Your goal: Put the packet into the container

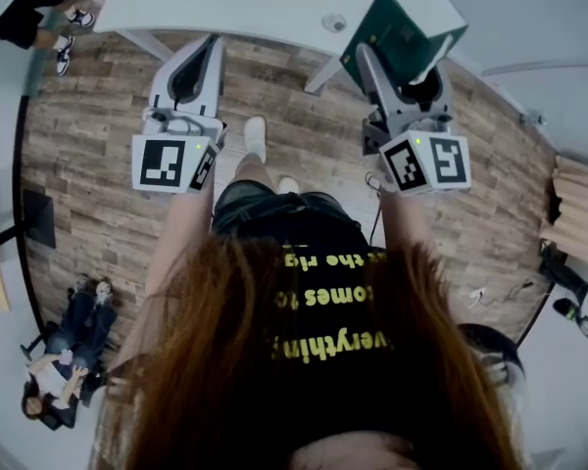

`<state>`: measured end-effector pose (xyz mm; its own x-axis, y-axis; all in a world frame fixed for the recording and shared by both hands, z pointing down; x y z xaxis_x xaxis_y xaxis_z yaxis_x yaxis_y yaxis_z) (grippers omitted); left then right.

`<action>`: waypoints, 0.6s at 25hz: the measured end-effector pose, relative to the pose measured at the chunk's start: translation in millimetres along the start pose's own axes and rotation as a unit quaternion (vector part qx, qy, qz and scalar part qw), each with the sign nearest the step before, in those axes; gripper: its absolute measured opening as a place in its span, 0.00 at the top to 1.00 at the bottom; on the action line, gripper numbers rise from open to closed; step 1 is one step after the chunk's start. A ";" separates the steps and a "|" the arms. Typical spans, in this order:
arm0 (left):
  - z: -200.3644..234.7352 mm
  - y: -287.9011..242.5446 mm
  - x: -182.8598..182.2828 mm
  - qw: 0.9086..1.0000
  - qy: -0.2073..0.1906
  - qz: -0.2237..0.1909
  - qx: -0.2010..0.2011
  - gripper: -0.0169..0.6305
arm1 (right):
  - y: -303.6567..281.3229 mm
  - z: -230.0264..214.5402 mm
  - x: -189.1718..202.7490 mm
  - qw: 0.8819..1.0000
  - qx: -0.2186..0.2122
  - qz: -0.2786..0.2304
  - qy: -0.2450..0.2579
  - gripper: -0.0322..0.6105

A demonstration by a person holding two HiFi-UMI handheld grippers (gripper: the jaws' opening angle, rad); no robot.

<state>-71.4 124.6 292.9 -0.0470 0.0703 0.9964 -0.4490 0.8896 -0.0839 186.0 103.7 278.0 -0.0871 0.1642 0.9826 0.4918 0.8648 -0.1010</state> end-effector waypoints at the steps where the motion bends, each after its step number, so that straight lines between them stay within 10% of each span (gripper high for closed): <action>1: 10.3 -8.9 0.5 1.000 0.002 0.000 0.003 0.97 | -12.3 -1.4 -1.3 1.000 0.003 0.001 0.000 0.36; 15: 131.0 -86.5 -12.5 0.999 -0.004 -0.017 0.043 0.97 | -126.9 -3.7 -27.4 0.998 0.064 -0.021 0.000 0.36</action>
<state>-148.8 -12.4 286.3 -0.0378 0.0372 0.9986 -0.5261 0.8489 -0.0515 129.2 -12.3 264.4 -0.1045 0.1259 0.9865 0.3733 0.9244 -0.0784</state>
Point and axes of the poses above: the fingertips, and each gripper's own axes: y backward along the fingers, z to its left, x out of its underside, the point moved 5 cm from there along y, backward along the fingers, and after that the axes turned 10 degrees about z, right-handed, at the moved point
